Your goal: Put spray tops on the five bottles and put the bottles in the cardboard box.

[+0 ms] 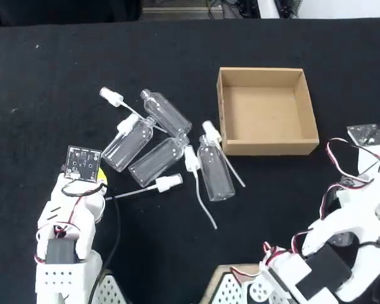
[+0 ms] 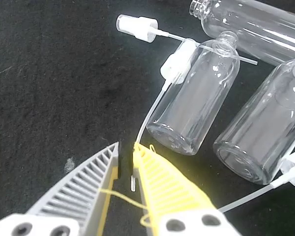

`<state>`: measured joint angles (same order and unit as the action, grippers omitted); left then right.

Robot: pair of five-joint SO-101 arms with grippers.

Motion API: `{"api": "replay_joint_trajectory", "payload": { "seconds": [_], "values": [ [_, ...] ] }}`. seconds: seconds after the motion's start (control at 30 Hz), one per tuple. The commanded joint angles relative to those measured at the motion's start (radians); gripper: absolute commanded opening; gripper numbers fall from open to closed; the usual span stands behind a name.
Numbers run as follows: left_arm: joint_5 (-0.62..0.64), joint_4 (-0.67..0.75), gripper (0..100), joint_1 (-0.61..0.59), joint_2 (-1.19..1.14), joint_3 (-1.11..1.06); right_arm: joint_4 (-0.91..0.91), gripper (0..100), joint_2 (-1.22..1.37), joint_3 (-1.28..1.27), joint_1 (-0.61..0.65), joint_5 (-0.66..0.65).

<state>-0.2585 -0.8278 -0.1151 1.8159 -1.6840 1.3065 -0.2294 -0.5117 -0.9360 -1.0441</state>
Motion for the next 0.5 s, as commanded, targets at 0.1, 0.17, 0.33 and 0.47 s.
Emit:
{"api": "replay_joint_trajectory", "payload": {
  "seconds": [0.1,0.17,0.33,0.47],
  "values": [
    [0.005,-0.003,5,0.005,0.009,-0.016,-0.017,1.1,0.007,0.061,0.032,-0.008],
    [0.005,-0.003,5,0.005,0.009,-0.016,-0.017,1.1,0.005,0.045,0.034,-0.008],
    [0.005,-0.003,5,0.005,0.009,-0.016,-0.017,1.1,-0.001,0.035,0.051,0.054],
    [0.005,-0.003,5,0.005,0.009,-0.016,-0.012,1.1,-0.013,0.039,0.094,0.101]
  ]
}}
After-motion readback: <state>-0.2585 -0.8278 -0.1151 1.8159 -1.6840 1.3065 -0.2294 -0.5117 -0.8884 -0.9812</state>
